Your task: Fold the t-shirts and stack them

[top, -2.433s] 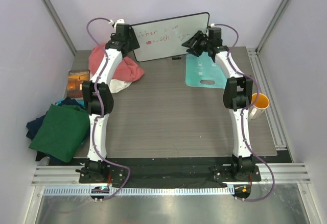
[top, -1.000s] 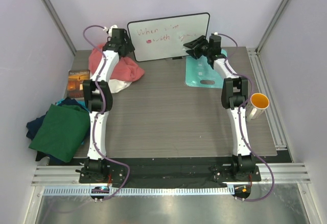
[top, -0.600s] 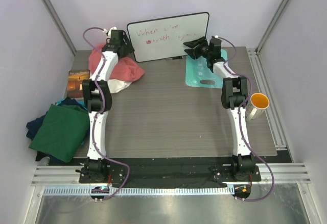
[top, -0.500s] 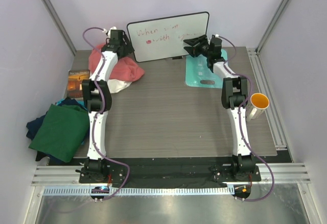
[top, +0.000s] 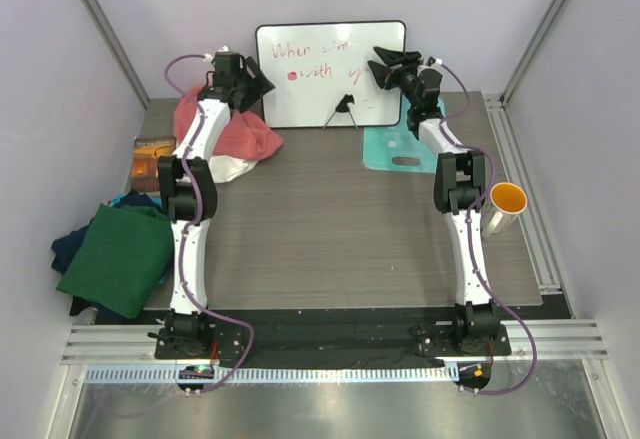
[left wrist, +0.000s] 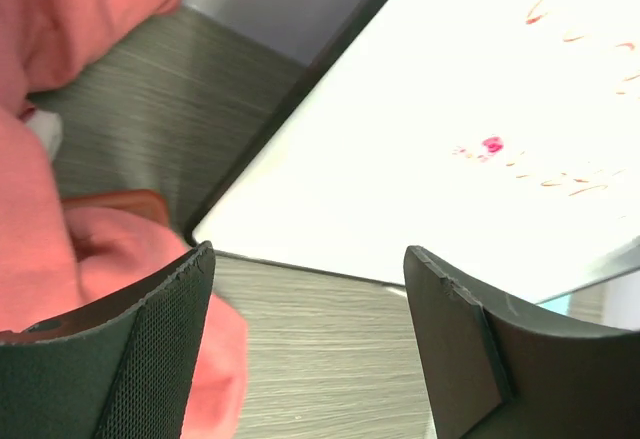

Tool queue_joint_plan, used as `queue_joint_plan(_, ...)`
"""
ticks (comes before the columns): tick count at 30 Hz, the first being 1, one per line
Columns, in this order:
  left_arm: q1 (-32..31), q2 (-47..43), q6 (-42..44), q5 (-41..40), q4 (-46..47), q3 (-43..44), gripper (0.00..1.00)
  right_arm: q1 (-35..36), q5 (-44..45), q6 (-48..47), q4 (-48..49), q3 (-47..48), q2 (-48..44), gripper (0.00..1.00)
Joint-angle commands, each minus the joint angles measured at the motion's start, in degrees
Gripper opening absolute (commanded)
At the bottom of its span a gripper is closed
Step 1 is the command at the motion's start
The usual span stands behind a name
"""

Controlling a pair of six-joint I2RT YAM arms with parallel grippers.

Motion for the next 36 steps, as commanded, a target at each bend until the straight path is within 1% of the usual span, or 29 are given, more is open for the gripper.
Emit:
queue_joint_plan(1,-0.2,-1.3,-3.2,0.1,3.9,4.1,0.77,-0.1,6.1,3.4,5.3,1.9,-0.6,0.57)
queue_joint_plan(5,-0.4,-0.8,-4.5,-0.4,3.6,4.5,0.77,0.2,5.6,3.6,6.2,2.0,0.2,0.57)
queue_joint_plan(8,-0.6,-3.0,-3.0,-1.0,3.6,1.6,0.77,0.1,4.9,4.2,8.3,-0.8,-1.0,0.57)
queue_joint_plan(10,-0.5,-4.7,-1.7,-1.1,3.5,-0.9,0.77,0.0,4.5,7.0,12.4,-4.1,-2.2,0.57)
queue_joint_plan(11,-0.5,-7.6,-1.2,-1.1,3.5,-4.1,0.77,-0.5,4.2,8.1,16.4,-5.3,-2.6,0.57)
queue_joint_plan(13,-0.1,-11.6,-0.2,-0.6,4.4,-9.1,0.77,-1.0,2.2,11.0,21.2,-8.7,-3.7,0.57)
queue_joint_plan(14,0.3,-14.0,-0.3,0.7,6.2,-16.7,0.78,-1.4,1.3,14.6,27.4,-10.3,-4.0,0.57)
queue_joint_plan(15,0.9,-19.3,-0.8,2.4,11.6,-21.5,0.78,-1.9,-0.2,17.3,30.9,-14.8,-4.5,0.57)
queue_joint_plan(16,2.0,-21.9,-1.9,5.2,14.2,-26.3,0.78,-2.2,-0.6,19.6,34.7,-17.9,-6.0,0.57)
queue_joint_plan(17,2.5,-24.3,-2.8,6.1,16.3,-35.2,0.79,-2.2,-0.9,24.2,42.5,-21.3,-6.8,0.57)
queue_joint_plan(18,3.0,-29.0,-3.4,6.8,19.0,-39.0,0.79,-1.9,-1.1,25.6,46.2,-28.6,-7.9,0.57)
queue_joint_plan(20,3.3,-32.7,-2.4,6.9,19.3,-46.6,0.79,-1.8,-3.1,26.7,53.7,-36.6,-12.4,0.59)
queue_joint_plan(21,3.2,-34.2,-1.8,6.9,19.4,-48.6,0.79,-1.7,-4.4,25.7,54.7,-43.6,-14.2,0.59)
queue_joint_plan(23,3.1,-37.0,-1.3,5.8,19.2,-51.9,0.80,-1.3,-9.4,22.4,54.3,-48.9,-19.2,0.59)
queue_joint_plan(24,3.1,-37.3,-1.0,6.1,18.9,-52.0,0.80,-1.1,-11.6,20.4,54.1,-52.0,-20.2,0.59)
queue_joint_plan(25,3.1,-37.4,-0.8,6.2,18.3,-51.6,0.80,-0.5,-14.8,20.3,54.2,-53.0,-21.1,0.59)
queue_joint_plan(26,3.1,-37.6,-0.8,6.9,17.4,-49.7,0.80,-0.2,-16.0,20.8,56.1,-54.9,-22.1,0.59)
queue_joint_plan(27,3.2,-37.6,-0.8,7.5,15.6,-48.8,0.80,0.1,-16.6,23.3,57.6,-56.0,-22.7,0.59)
queue_joint_plan(29,3.0,-38.5,-1.4,8.3,14.4,-47.6,0.80,1.5,-18.8,25.0,59.8,-58.4,-23.6,0.59)
queue_joint_plan(31,2.9,-39.6,-2.1,8.7,12.5,-48.9,0.80,2.7,-19.4,23.9,59.9,-63.0,-26.3,0.59)
queue_joint_plan(32,2.7,-41.4,-1.9,8.9,12.4,-49.8,0.79,4.5,-20.1,23.4,59.9,-64.9,-27.1,0.60)
queue_joint_plan(34,1.8,-43.1,-0.7,7.7,11.5,-52.7,0.79,6.3,-21.9,23.0,59.9,-64.7,-27.1,0.60)
queue_joint_plan(36,1.4,-45.0,0.2,7.4,9.7,-54.1,0.79,9.1,-24.1,23.6,59.6,-62.5,-25.5,0.59)
